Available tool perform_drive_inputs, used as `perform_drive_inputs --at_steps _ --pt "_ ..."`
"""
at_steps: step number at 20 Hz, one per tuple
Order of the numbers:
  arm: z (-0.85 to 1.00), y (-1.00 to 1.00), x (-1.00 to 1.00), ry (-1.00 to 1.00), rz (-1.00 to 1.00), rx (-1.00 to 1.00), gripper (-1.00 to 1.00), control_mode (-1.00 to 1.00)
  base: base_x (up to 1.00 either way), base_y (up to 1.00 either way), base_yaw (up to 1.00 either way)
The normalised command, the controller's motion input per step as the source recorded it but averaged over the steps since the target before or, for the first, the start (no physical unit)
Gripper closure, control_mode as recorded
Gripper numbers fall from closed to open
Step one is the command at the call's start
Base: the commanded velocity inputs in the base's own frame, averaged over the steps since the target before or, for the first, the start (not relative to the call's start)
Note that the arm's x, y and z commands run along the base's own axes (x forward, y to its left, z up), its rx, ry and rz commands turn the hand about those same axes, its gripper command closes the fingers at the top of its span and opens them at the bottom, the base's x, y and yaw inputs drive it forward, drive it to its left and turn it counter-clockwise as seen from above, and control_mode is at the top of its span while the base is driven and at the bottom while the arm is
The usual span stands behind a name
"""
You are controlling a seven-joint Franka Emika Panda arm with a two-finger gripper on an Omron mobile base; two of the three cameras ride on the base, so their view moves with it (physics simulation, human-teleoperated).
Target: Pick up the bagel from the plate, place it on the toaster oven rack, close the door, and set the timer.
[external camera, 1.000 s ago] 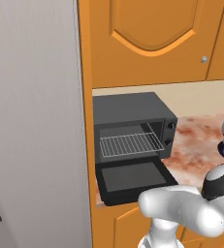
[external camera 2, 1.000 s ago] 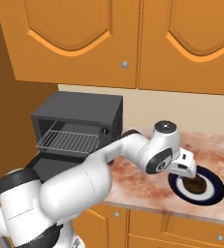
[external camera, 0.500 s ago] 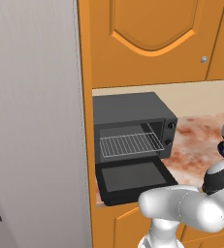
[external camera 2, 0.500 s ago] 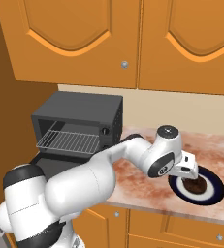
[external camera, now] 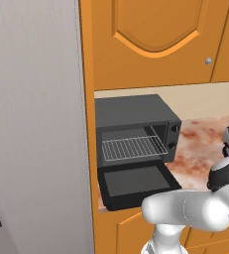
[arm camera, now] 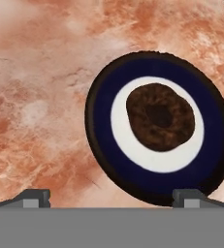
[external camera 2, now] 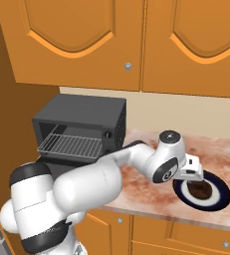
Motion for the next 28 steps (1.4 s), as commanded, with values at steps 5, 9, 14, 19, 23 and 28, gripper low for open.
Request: perform_drive_inputs --at_steps 5,9,14,19,23,28 --pt "-0.18 -0.16 0.14 0.00 0.05 -0.02 -1.00 -1.00 0.00 0.00 0.00" --pt "-0.13 -0.17 0.11 0.01 0.05 0.00 -1.00 -1.00 0.00 0.00 0.00" --pt "-0.13 -0.18 0.10 0.03 0.04 0.00 -1.00 -1.00 0.00 0.00 0.00" --pt "-0.12 -0.16 0.13 0.05 0.04 0.00 -1.00 -1.00 0.00 0.00 0.00" --pt "-0.08 -0.15 0.13 0.05 0.04 0.00 -1.00 -1.00 0.00 0.00 0.00" --pt "-0.08 -0.18 0.14 0.04 0.04 0.00 -1.00 -1.00 0.00 0.00 0.00"
